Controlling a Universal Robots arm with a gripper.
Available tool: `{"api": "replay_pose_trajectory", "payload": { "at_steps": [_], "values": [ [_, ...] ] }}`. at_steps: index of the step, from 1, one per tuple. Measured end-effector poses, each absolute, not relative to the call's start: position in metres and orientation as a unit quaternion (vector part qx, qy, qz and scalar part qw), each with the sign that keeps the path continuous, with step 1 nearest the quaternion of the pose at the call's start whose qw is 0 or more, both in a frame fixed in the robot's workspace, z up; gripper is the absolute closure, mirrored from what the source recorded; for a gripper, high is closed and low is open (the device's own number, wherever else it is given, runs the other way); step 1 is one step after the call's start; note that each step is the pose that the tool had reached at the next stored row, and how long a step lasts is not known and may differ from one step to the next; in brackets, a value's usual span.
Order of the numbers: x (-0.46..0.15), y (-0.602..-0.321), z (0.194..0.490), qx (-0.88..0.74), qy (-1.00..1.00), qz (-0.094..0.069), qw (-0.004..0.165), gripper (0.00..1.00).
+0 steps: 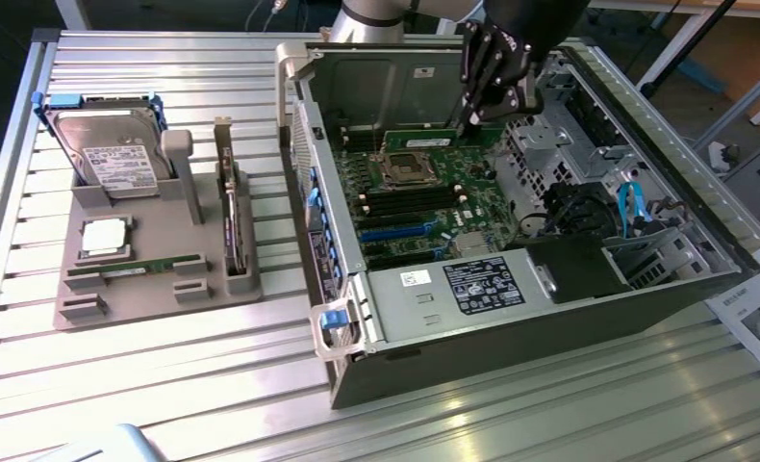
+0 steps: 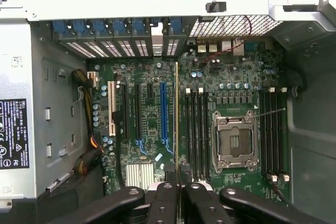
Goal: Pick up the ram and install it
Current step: 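Pick up the ram and move it above insertion slot, then insert the ram into the slot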
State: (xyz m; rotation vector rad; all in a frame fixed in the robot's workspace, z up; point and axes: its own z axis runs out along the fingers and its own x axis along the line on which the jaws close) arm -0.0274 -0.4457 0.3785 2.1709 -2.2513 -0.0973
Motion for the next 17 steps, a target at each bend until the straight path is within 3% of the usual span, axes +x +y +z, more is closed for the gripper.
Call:
{"api": "replay_pose_trajectory", "payload": {
  "at_steps": [17],
  "values": [
    [-0.0275, -0.4456, 0.3779, 0.694, -0.719, -0.031, 0.006, 0.88]
  ]
}}
